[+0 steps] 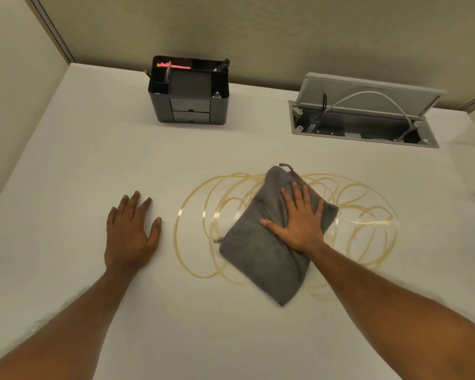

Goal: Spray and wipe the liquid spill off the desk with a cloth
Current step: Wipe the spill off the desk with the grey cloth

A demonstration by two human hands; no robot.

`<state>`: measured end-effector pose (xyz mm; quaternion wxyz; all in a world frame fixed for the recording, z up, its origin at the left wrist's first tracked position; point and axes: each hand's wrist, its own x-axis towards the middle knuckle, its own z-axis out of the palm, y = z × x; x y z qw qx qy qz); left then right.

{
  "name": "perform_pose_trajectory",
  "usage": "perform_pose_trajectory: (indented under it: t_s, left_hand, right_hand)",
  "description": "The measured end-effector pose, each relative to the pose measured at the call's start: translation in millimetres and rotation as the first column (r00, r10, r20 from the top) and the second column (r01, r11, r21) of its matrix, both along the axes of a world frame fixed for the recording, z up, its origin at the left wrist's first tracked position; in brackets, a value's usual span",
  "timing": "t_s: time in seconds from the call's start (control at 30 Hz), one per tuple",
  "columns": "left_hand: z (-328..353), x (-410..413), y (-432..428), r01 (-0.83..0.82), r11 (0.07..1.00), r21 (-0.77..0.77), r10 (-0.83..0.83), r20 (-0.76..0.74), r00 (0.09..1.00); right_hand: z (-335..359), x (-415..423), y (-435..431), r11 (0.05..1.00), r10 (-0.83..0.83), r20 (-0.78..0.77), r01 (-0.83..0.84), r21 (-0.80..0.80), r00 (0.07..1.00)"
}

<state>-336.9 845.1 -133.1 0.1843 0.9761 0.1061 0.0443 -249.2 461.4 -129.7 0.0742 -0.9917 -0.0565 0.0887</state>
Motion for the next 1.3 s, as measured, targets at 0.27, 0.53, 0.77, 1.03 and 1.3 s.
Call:
perform_pose_trajectory:
  t_s: [0.27, 0.53, 0.77, 1.03, 1.3]
  left_hand:
    - [-6, -1, 0, -0.001, 1.000, 0.025, 0.001, 0.003, 1.000]
    - [-4, 0, -2, 0.001, 0.999, 0.047, -0.002, 0.015, 1.000]
    - [-7, 0, -1, -0.005, 0.999, 0.053, 0.004, 0.015, 1.000]
    - [-3, -1, -1, -0.007, 0.999, 0.042, 0.007, -0.002, 1.000]
    - [-3, 0, -2, -0.012, 0.999, 0.049, 0.012, 0.007, 1.000]
  right_hand:
    - [2, -5, 56, 0.950, 0.284, -0.005, -0.280, 0.134, 0.959]
    - [8, -29, -26, 0.855, -0.097, 0.120, 0.021, 0.518, 0.988]
    - [6, 38, 48, 0.923, -0.072, 0.080, 0.036, 0.384, 0.994]
    - [-4, -19, 11, 0.931, 0.300, 0.132, -0.320, 0.174, 0.945]
    - [0, 57, 55, 0.998, 0.028, 0.091, -0.033, 0.059, 0.995]
